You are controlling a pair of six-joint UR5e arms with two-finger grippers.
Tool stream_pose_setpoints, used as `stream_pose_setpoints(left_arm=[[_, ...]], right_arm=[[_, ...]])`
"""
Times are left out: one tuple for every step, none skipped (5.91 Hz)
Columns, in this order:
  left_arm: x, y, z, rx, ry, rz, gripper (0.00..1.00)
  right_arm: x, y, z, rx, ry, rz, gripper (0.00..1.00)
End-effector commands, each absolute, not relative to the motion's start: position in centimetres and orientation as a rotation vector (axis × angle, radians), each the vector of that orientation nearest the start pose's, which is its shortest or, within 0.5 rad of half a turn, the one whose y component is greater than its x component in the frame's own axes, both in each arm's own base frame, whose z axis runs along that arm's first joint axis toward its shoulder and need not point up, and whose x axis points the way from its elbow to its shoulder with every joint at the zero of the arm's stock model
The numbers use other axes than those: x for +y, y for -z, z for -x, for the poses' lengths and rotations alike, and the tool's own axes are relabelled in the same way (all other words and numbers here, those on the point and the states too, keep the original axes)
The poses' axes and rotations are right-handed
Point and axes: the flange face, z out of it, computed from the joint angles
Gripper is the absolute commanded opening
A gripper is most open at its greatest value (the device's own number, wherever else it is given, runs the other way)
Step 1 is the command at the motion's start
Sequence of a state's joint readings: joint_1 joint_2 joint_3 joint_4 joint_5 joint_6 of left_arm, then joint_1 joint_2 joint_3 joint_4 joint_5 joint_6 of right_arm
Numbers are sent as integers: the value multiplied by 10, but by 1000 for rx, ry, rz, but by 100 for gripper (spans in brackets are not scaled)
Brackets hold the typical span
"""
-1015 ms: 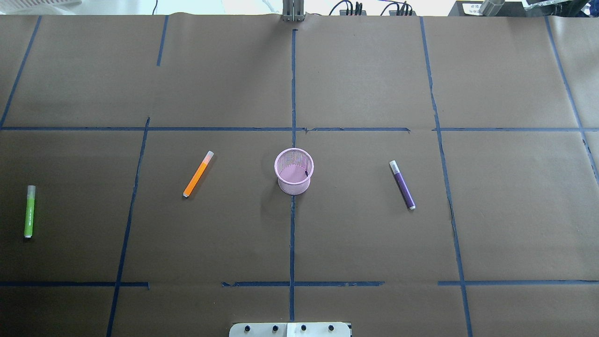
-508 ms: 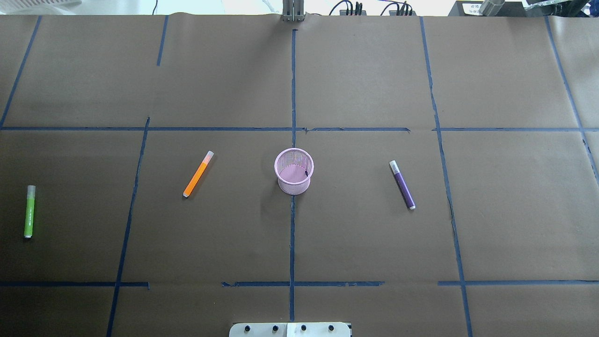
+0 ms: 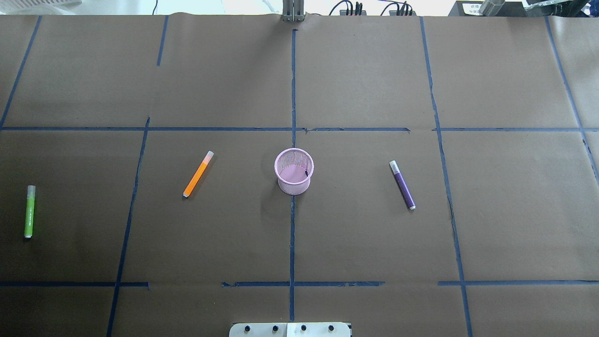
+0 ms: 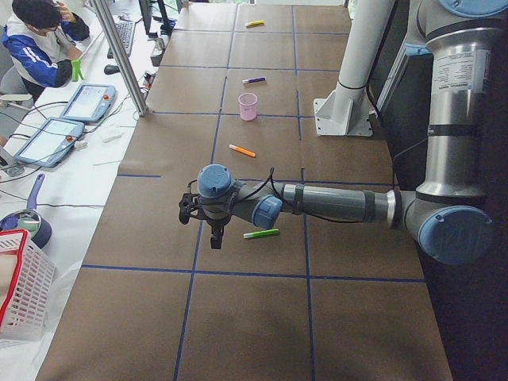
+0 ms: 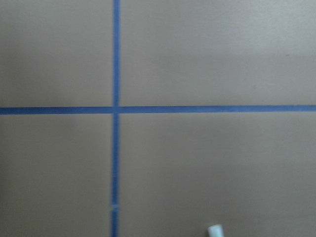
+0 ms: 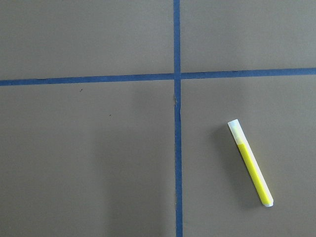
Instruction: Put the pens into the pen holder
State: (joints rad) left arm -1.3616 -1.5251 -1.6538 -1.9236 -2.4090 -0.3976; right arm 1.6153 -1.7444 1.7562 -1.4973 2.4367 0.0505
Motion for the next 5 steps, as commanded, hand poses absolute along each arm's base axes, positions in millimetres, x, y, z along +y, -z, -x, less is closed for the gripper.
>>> stream_pose_setpoints(left_arm=[[-487,-584,-89,825,-56,-146,100],[-477,-580,-91,828,-65,-145,100],[-476,-583,-95,830,-73,-136,100],[-480,-582,-99,830,-81,-135,100],[-479,-583,-122,824,-112,-119,100]], right_arm=[[-420,-631,-76,-865,-50,-80,100],[-420,-631,-76,-865,-50,-80,100],[-420,-630,-76,-865,-46,-83,100],[-420,-631,-76,-863,-45,-83,100],[-420,-631,-76,-862,-46,-82,100]])
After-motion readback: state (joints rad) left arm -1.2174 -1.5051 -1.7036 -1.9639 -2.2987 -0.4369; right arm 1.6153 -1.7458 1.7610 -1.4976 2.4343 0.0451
